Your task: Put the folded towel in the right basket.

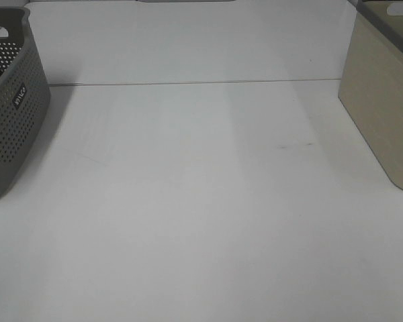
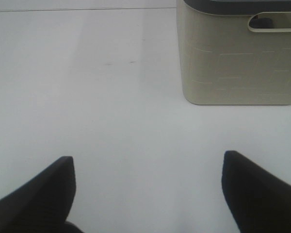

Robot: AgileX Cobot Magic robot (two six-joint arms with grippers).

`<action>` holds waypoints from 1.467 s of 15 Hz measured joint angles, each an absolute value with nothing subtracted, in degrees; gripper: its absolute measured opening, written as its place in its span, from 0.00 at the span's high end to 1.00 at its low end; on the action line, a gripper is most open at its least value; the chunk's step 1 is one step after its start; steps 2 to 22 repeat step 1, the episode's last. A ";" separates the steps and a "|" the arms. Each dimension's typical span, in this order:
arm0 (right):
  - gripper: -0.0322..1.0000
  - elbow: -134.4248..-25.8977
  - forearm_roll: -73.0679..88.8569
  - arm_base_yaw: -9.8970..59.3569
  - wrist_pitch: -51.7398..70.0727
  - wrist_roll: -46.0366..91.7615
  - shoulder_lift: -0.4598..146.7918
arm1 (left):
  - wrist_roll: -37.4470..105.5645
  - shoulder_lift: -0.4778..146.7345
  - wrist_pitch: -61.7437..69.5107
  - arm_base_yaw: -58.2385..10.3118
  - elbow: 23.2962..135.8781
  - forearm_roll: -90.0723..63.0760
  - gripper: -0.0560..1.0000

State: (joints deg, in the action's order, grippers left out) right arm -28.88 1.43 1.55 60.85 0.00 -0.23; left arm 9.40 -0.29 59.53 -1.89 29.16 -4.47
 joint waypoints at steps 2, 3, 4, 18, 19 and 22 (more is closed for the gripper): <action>0.23 -28.88 1.43 1.55 60.85 0.00 -0.23 | 9.40 -0.29 59.53 -1.89 29.16 -4.47 0.01; 0.23 -28.88 1.43 1.55 60.85 0.00 -0.23 | 9.40 -0.29 59.53 -1.89 29.16 -4.47 0.01; 0.23 -28.88 1.43 1.55 60.85 0.00 -0.23 | 9.40 -0.29 59.53 -1.89 29.16 -4.47 0.01; 0.23 -28.88 1.43 1.55 60.85 0.00 -0.23 | 9.40 -0.29 59.53 -1.89 29.16 -4.47 0.01; 0.23 -28.88 1.43 1.55 60.85 0.00 -0.23 | 9.40 -0.29 59.53 -1.89 29.16 -4.47 0.01; 0.23 -28.88 1.43 1.55 60.85 0.00 -0.23 | 9.40 -0.29 59.53 -1.89 29.16 -4.47 0.01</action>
